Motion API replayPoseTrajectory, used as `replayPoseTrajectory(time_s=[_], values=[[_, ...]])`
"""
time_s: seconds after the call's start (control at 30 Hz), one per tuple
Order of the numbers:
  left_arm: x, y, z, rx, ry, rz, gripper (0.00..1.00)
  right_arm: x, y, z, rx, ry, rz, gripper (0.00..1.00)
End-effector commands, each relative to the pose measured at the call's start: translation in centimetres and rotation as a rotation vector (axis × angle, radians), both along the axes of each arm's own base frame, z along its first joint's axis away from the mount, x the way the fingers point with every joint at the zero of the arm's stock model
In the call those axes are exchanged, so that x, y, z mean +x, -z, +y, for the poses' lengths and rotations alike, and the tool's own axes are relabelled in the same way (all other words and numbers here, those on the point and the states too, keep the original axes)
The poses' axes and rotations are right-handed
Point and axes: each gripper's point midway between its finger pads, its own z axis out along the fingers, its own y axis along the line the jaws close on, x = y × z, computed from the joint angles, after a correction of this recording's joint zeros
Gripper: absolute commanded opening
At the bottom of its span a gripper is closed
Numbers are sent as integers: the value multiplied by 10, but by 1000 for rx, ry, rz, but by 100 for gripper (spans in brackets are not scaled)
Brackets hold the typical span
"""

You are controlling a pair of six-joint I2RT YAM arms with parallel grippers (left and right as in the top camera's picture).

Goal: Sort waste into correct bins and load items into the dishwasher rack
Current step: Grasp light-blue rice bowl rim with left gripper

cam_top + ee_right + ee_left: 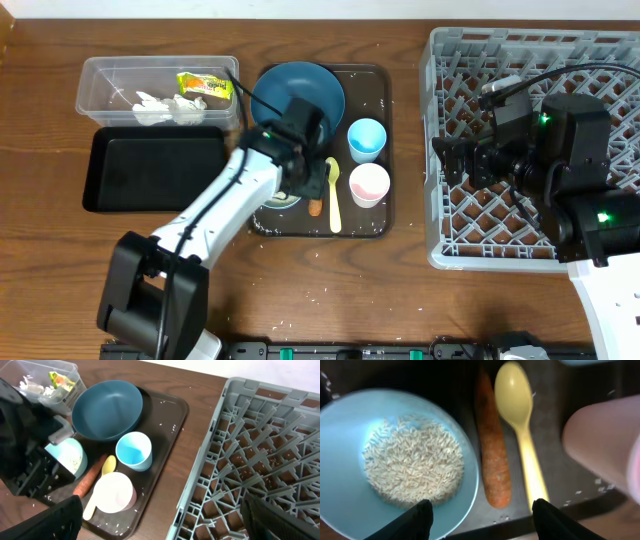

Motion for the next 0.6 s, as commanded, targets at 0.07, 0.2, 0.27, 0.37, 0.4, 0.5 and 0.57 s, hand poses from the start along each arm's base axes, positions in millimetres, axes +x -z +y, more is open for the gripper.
replayPoseTrajectory(time_s=[0.07, 0.2, 0.27, 0.37, 0.4, 0.5, 0.57], values=[[4, 17, 21, 120, -12, -37, 60, 1, -6, 0, 4, 0, -12, 99], [6, 28, 19, 118, -10, -40, 57, 1, -6, 0, 4, -1, -12, 99], [7, 31, 18, 118, -10, -39, 55, 1, -6, 0, 4, 0, -12, 99], [7, 35, 18, 122, -9, -32, 52, 0, -6, 0, 4, 0, -10, 99], [6, 36, 19, 124, -9, -29, 51, 0, -5, 0, 4, 0, -9, 99], [3, 45, 20, 136, -8, -5, 48, 0, -6, 0, 4, 0, -10, 99], [1, 51, 21, 145, -8, 12, 43, 1, -6, 0, 4, -1, -11, 99]])
